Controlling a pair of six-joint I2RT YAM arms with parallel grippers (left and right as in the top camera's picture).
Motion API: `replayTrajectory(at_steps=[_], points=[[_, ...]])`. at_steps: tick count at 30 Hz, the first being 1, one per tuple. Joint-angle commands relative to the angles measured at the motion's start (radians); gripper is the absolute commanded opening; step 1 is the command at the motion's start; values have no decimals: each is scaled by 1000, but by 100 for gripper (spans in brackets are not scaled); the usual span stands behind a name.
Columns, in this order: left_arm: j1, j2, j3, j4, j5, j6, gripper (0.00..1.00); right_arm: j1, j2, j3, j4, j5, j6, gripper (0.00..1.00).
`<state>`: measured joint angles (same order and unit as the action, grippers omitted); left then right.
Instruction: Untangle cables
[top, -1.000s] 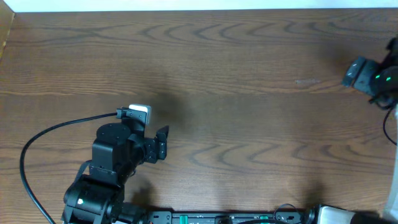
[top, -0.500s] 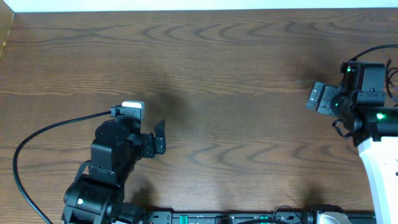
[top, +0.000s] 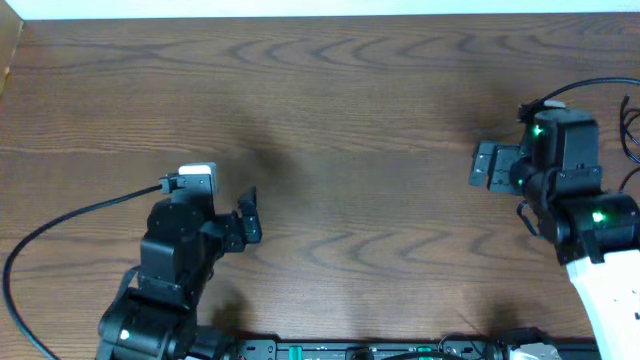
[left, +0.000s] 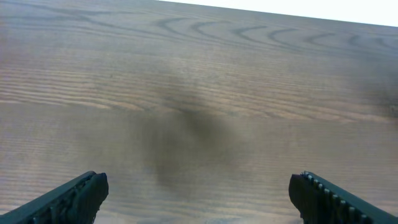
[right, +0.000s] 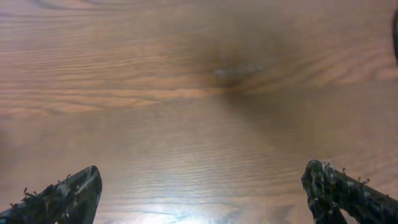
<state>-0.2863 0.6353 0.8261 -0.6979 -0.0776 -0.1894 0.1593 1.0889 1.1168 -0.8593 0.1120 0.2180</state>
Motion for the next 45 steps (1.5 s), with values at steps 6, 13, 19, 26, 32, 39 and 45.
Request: replayTrajectory(at_steps=[6,13,19,26,32,39,45], points=[[-3,-137,-5,-66,25,39,98,45,-79,-10,-6,48,15,99],[-3,-264,-5,-119,26,39,98,53,-139,-87,-3,54,21,99],[-3,-312,-5,-168,27,39,98,53,-263,-205,41,49,58,99],[-3,-330,-5,-199,85,47,98,53,-448,-276,47,35,54,99],[-3,-375,-4,-210,97,47,98,53,-550,-281,13,35,47,99],[-3,-476,-4,-228,96,46,98,53,-563,-282,-6,36,31,99],[-3,-494,-4,-225,93,47,98,53,-563,-282,-1,38,51,99]])
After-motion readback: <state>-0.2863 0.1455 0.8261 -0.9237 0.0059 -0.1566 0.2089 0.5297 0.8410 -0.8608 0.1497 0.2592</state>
